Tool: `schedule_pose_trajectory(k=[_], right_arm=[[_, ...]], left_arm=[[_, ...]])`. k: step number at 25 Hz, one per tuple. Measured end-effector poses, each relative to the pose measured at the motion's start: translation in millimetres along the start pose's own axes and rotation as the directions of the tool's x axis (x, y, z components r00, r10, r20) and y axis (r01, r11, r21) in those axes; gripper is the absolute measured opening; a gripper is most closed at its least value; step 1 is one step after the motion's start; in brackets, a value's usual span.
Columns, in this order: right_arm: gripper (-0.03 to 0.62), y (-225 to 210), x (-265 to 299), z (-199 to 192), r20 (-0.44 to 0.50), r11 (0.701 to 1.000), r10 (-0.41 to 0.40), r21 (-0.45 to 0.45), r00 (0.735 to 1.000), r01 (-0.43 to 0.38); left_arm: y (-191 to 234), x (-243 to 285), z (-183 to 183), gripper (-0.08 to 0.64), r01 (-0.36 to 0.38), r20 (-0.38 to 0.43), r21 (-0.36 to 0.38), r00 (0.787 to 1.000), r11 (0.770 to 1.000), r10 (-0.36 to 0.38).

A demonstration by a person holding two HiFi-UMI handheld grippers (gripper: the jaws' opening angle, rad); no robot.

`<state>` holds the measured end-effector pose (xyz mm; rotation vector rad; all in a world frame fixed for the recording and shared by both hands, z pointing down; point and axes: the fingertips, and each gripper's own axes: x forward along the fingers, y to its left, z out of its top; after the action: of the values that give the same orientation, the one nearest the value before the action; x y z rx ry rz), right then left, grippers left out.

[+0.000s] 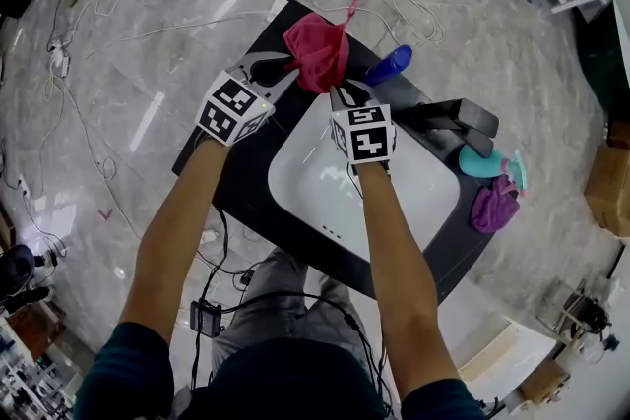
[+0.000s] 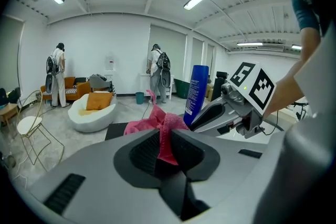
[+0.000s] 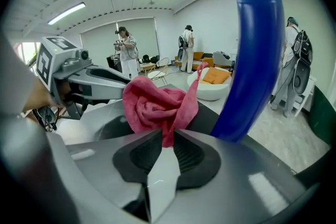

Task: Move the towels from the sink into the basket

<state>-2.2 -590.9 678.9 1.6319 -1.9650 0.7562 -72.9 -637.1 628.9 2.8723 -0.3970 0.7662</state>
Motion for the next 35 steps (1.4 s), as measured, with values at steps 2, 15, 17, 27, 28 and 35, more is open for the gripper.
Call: schedule_pose_trajectory(k=[2,15,17,27,28,35], right_arm=[[0.078,-1.9,4.1,-2.2,-0.01,1.0,-0.002,0.005,1.0,0.002],[0.018,-13.5,-0.4,2.8,0.004,0.999,-0.05,-0.019,0.999,0.05],[0.017,-14.5,-6.5,7.9,0.026,0.998,-0.059,-0.03,0.998,0.06],[0.017,-10.3,-37.9,40.0,0.117,0.994,-0.069,-0.078,0.991,0.079],[0.017,-9.1,-41.2,43.3,0.126,0.993,-0.067,-0.084,0.99,0.078],[0.017,1.7,-65.3,65.6,0.177,0.991,-0.056,-0.112,0.983,0.076]], left_arm=[[0.1,0.7,-0.5,0.054,-0.005,0.003,0.006,1.0,1.0,0.005],[3.1,-4.5,9.4,0.012,-0.049,0.053,0.001,0.997,0.999,0.049],[4.8,-8.6,13.0,0.012,-0.063,0.066,0.0,0.996,0.998,0.063],[16.5,-39.1,37.9,0.011,-0.144,0.144,-0.027,0.979,0.989,0.146],[17.0,-42.6,41.2,0.011,-0.152,0.152,-0.028,0.976,0.988,0.155],[19.7,-67.8,62.8,0.011,-0.195,0.203,-0.044,0.959,0.98,0.199]])
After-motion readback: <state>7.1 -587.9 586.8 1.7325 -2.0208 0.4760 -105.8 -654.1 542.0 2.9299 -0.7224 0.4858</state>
